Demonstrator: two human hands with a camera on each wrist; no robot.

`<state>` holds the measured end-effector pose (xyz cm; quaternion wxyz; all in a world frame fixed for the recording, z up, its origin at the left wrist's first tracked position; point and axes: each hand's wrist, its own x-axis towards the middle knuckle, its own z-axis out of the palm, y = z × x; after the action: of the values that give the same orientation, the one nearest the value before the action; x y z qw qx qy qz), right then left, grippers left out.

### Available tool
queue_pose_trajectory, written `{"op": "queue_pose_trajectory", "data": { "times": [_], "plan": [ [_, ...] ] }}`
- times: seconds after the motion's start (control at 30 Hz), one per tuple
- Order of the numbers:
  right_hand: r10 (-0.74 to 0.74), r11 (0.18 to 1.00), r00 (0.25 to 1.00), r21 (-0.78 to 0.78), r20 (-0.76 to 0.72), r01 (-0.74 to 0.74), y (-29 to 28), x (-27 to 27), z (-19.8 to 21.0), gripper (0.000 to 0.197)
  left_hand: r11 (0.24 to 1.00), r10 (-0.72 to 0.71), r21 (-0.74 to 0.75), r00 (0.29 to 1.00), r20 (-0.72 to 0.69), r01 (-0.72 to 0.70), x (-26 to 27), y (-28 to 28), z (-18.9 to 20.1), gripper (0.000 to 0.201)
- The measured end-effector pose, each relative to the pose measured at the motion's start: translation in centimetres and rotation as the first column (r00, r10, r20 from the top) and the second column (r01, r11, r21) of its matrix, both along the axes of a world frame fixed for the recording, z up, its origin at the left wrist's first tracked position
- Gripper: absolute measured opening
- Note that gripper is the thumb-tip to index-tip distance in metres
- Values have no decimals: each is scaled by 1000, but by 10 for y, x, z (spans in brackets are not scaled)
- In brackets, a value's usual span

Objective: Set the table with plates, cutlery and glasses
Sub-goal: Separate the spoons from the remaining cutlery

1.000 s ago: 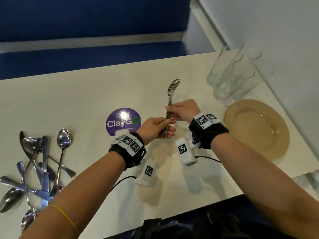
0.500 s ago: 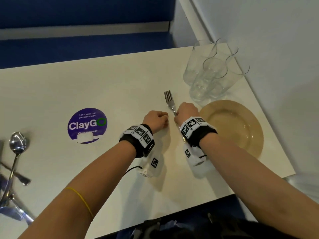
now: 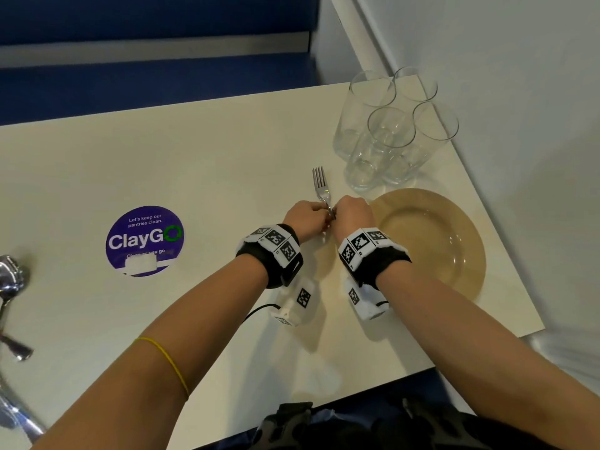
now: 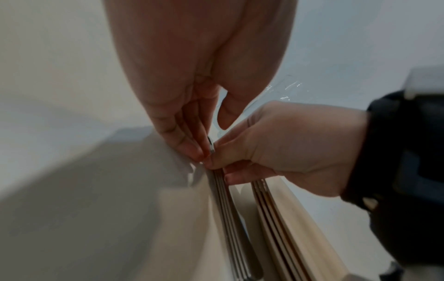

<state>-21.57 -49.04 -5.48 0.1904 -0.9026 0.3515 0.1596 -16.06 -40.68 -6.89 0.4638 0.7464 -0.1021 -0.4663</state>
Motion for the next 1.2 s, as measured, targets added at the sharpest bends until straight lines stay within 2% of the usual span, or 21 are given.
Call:
{"op": "queue_pose_trajectory", "data": {
  "times": [0.13, 0.2, 0.33, 0.43, 0.53, 0.67, 0.8, 0.9, 1.07, 1.2],
  "plan": [
    [12, 1000, 1000, -27, -26, -12, -1, 0, 1, 17, 999, 34, -20, 998, -44, -34, 0, 2, 2, 26],
    [41, 997, 999, -66, -24, -42, 6, 4, 7, 9, 997, 77, -16, 995, -58, -79, 3, 15, 4, 32],
    [94, 985, 994, -153, 58, -85, 23, 24, 26, 23, 995, 93, 34, 992, 86, -96, 12, 64, 8, 37],
    [140, 987, 974, -99, 179, -124, 63, 55, 41, 30, 974, 200, 61, 953, 226, -218, 32, 133, 15, 34],
    [195, 980, 939, -21, 284, -197, 124, 85, 53, 36, 932, 325, 63, 902, 284, -356, 56, 211, 21, 31],
    [278, 938, 897, 103, 343, -330, 229, 112, 49, 29, 869, 423, 98, 831, 361, -485, 85, 320, 22, 28],
    [286, 897, 921, 263, 265, -355, 340, 121, 26, 27, 865, 313, 235, 843, 438, -443, 101, 419, 26, 24],
    [243, 895, 948, 329, 205, -301, 398, 123, 8, 26, 879, 143, 356, 889, 436, -317, 104, 465, 26, 23],
    [96, 928, 990, 350, 100, -126, 440, 133, -3, 23, 906, -52, 404, 912, 406, -128, 103, 484, 20, 17],
    [-20, 938, 999, 347, 48, 2, 453, 143, -7, 24, 913, -63, 400, 936, 345, -86, 107, 484, 19, 11]
  ]
}}
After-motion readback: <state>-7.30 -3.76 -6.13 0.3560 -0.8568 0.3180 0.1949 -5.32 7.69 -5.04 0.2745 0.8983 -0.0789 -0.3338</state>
